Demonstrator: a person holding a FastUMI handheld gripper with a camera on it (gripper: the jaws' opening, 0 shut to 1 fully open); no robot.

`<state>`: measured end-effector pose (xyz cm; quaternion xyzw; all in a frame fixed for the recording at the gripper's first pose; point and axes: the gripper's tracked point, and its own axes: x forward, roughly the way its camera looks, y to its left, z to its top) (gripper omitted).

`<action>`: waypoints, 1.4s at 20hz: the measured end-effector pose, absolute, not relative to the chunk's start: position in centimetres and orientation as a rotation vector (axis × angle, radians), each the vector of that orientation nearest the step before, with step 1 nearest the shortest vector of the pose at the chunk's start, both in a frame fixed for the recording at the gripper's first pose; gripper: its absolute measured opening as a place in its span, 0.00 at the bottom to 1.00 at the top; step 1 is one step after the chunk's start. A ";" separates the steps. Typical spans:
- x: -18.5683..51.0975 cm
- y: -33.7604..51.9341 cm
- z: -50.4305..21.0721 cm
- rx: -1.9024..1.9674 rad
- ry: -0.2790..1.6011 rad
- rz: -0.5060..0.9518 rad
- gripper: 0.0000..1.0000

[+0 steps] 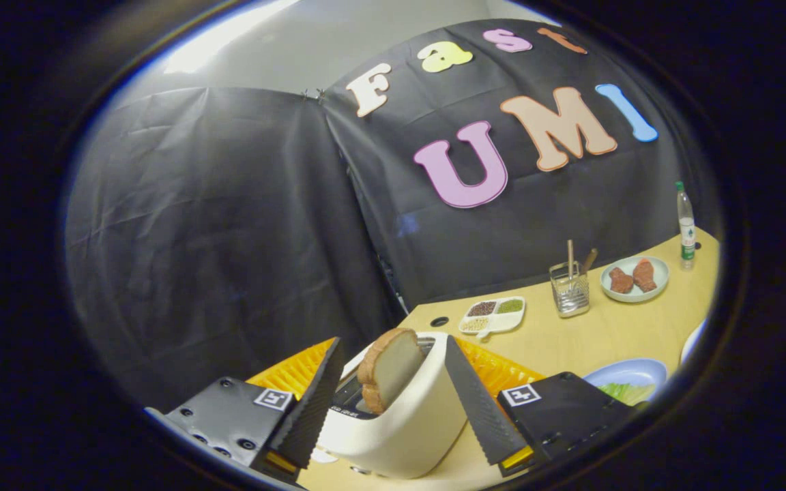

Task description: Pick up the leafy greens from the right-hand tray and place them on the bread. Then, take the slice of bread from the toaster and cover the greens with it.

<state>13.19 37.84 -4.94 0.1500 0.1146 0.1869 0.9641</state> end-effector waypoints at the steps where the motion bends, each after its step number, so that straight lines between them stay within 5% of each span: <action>1: 13.3 38.4 -5.5 0.290 0.238 0.378 0.94; 4: 13.8 39.5 -6.3 0.268 0.243 0.376 0.93; 18: 14.1 40.4 -7.9 0.217 0.272 0.339 0.14; 28: 11.5 40.1 -0.3 0.244 0.066 0.389 0.14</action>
